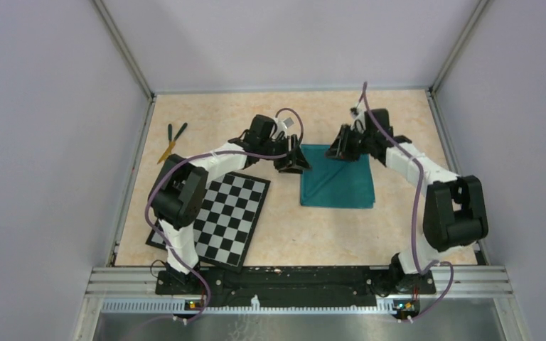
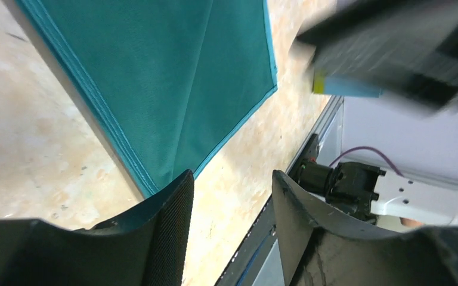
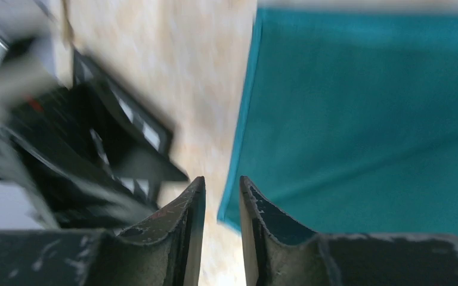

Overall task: Fold the napkin into a case and place the utensils inside
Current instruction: Move the upper triangle-folded napkin to the center of the board.

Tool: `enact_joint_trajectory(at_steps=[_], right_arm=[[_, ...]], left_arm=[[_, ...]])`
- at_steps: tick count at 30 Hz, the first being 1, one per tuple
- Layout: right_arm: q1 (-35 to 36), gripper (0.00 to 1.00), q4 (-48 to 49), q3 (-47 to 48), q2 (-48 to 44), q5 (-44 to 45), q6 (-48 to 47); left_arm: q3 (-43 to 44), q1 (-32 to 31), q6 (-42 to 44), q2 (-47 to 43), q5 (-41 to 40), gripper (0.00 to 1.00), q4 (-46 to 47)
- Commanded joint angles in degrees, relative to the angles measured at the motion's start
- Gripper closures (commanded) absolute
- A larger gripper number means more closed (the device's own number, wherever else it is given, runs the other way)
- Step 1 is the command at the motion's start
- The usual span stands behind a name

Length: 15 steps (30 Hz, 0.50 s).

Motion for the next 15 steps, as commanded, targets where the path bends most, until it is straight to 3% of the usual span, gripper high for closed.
enact_joint_trajectory(at_steps=[1,4,10,15], right_arm=[[3.3,0.77,-6.0,-11.0,-5.7,7.4,-2.3],[3.4,0.84,-7.5,-15.1,-6.9,8.9,-4.5],[2.8,0.87,-10.3,-22.4,-7.8,18.5,-3.5],[-3.5,0.87,-11.0,-25.5,-5.9,22.1,-1.3]], left_arm=[[1.7,2.7,1.6,-4.7,-1.1,0.41,-1.5],[1.2,3.1,1.7,-5.7,-1.5,0.35,-1.4],[-1.6,3.1,0.5,-8.8,-1.6,0.32,0.3],[-3.4,3.4,0.8,-11.4,-0.9,0.32,0.2]])
